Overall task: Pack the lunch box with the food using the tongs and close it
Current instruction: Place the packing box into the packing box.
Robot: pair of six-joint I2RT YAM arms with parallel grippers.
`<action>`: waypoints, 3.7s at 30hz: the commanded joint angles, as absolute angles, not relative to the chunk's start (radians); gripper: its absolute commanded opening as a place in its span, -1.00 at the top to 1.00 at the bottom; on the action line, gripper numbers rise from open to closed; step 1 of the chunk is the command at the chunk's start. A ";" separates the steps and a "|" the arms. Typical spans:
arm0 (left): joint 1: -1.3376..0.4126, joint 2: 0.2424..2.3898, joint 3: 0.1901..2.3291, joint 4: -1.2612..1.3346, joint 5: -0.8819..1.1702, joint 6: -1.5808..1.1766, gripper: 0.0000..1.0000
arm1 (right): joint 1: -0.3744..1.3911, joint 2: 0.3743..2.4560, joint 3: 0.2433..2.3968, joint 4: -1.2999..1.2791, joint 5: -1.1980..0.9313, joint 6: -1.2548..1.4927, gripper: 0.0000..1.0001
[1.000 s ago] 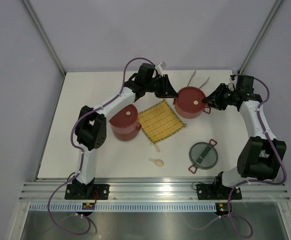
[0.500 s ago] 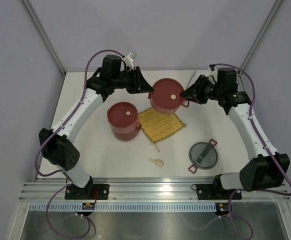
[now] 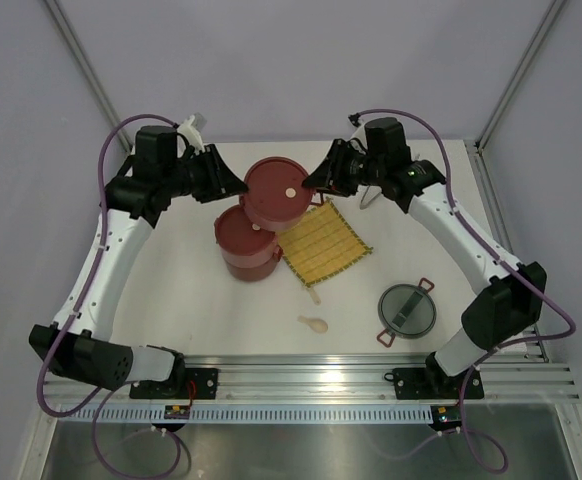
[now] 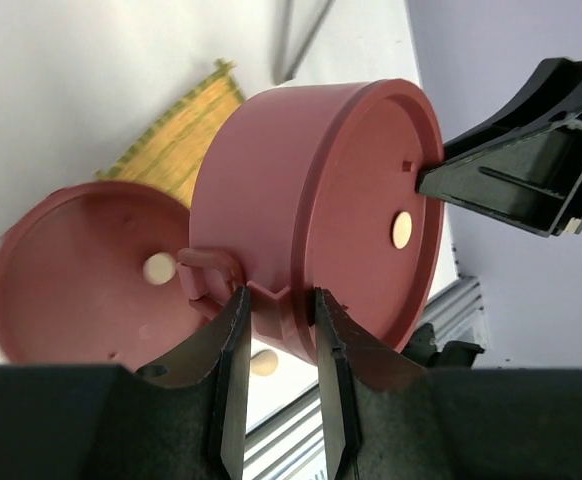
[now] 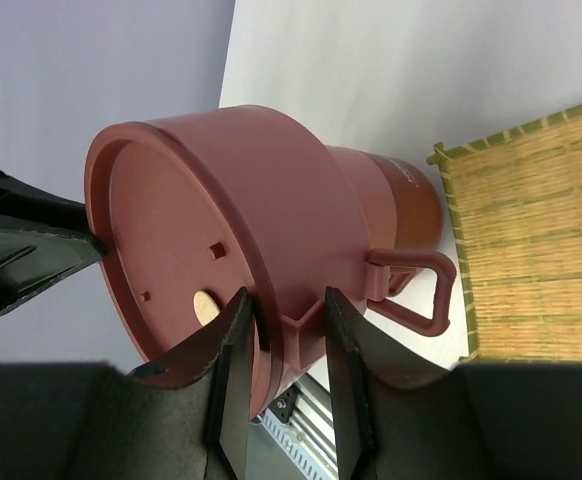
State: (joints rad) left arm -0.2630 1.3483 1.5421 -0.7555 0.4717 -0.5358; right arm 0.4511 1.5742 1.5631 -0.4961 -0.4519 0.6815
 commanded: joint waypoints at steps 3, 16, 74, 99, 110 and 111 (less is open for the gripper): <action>-0.166 1.282 1.502 -0.784 0.534 -0.480 0.85 | 0.555 1.693 1.718 -0.452 -0.414 0.693 1.00; -0.034 1.279 1.375 -0.749 0.531 -0.520 0.88 | 0.692 1.744 1.697 -0.427 -0.382 0.724 1.00; -0.008 1.319 1.384 -0.675 0.472 -0.557 0.88 | 0.804 1.640 1.591 -0.370 -0.356 0.989 1.00; -0.008 1.328 1.362 -0.664 0.479 -0.554 0.90 | 0.790 1.579 1.496 -0.319 -0.268 1.049 1.00; -0.008 1.315 1.373 -0.684 0.468 -0.554 0.90 | 0.749 1.568 1.433 -0.233 -0.250 1.135 1.00; -0.008 1.312 1.376 -0.687 0.465 -0.554 0.90 | 0.746 1.560 1.416 -0.229 -0.242 1.159 1.00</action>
